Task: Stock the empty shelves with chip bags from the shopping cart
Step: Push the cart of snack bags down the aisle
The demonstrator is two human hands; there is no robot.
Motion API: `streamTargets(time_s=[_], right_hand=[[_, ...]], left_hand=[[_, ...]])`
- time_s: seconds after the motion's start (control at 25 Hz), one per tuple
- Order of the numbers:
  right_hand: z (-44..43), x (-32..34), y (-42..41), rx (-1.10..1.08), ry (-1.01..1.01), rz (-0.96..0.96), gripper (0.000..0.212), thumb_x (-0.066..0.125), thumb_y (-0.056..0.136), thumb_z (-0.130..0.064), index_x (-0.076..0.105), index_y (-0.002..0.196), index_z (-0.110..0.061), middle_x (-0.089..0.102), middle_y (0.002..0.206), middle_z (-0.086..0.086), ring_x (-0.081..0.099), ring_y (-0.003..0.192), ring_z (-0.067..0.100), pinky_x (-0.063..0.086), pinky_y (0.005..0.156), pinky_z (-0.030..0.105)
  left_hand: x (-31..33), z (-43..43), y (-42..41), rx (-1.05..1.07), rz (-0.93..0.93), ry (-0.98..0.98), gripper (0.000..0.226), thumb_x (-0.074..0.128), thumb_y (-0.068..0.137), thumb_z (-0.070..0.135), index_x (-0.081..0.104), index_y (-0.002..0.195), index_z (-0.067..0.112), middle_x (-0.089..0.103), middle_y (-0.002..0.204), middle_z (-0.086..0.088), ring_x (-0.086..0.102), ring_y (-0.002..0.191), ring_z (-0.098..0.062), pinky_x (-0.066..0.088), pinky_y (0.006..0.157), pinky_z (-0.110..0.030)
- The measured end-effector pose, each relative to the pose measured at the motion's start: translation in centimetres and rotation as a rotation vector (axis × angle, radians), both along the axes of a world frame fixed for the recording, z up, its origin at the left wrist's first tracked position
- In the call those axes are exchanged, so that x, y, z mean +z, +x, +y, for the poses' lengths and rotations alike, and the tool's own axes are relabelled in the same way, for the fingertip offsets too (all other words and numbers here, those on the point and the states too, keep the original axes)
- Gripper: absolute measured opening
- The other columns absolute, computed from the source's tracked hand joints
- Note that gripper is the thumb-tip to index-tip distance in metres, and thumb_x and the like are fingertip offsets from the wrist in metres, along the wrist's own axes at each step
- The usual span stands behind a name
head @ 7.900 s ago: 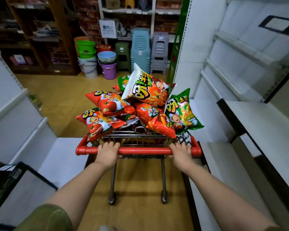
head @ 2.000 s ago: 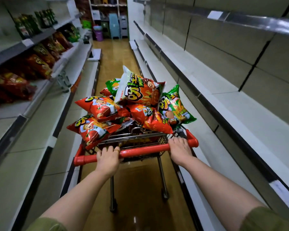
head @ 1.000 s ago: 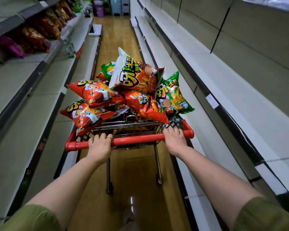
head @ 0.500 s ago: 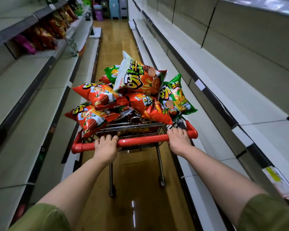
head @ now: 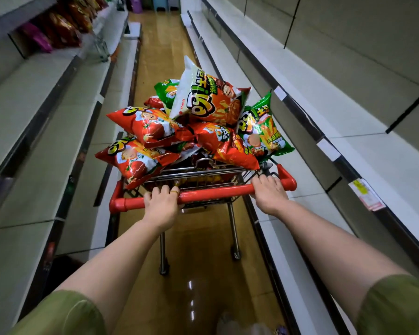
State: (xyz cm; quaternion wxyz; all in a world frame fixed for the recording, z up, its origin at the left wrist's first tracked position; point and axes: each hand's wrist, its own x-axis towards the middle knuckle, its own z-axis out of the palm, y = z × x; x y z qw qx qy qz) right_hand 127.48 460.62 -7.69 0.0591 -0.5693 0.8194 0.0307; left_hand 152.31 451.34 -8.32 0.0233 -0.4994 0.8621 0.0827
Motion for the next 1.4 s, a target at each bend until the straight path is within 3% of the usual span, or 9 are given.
streamTargets(time_s=[0.52,0.92,1.4], right_hand=[[12.4,0.2,4.2,0.05,0.025,0.012,0.034,0.038,0.092,-0.01,0.041,0.126,-0.014,0.045,0.131,0.012,0.038,0.123,0.03,0.024,0.107,0.04],[20.7,1.4,7.0,0.082,-0.006,-0.027,0.037,0.041,0.092,-0.007,0.038,0.128,-0.013,0.04,0.135,0.012,0.032,0.13,0.031,0.017,0.114,0.043],[25.6,1.8,9.0,0.069,0.051,-0.027,0.039,0.041,0.091,-0.007,0.038,0.129,-0.013,0.039,0.137,0.014,0.032,0.13,0.031,0.018,0.114,0.043]], left_hand=[[0.3,12.3,4.1,0.048,-0.045,0.005,0.039,0.041,0.097,0.036,0.038,0.133,0.02,0.047,0.126,-0.005,0.041,0.122,-0.027,0.025,0.107,-0.043],[0.0,20.0,6.7,0.075,-0.019,-0.033,0.042,0.046,0.095,0.037,0.039,0.133,0.022,0.047,0.128,-0.001,0.042,0.122,-0.023,0.026,0.108,-0.041],[0.7,25.2,8.7,0.037,-0.022,-0.002,0.042,0.045,0.096,0.035,0.038,0.135,0.021,0.046,0.129,-0.003,0.041,0.124,-0.024,0.026,0.108,-0.042]])
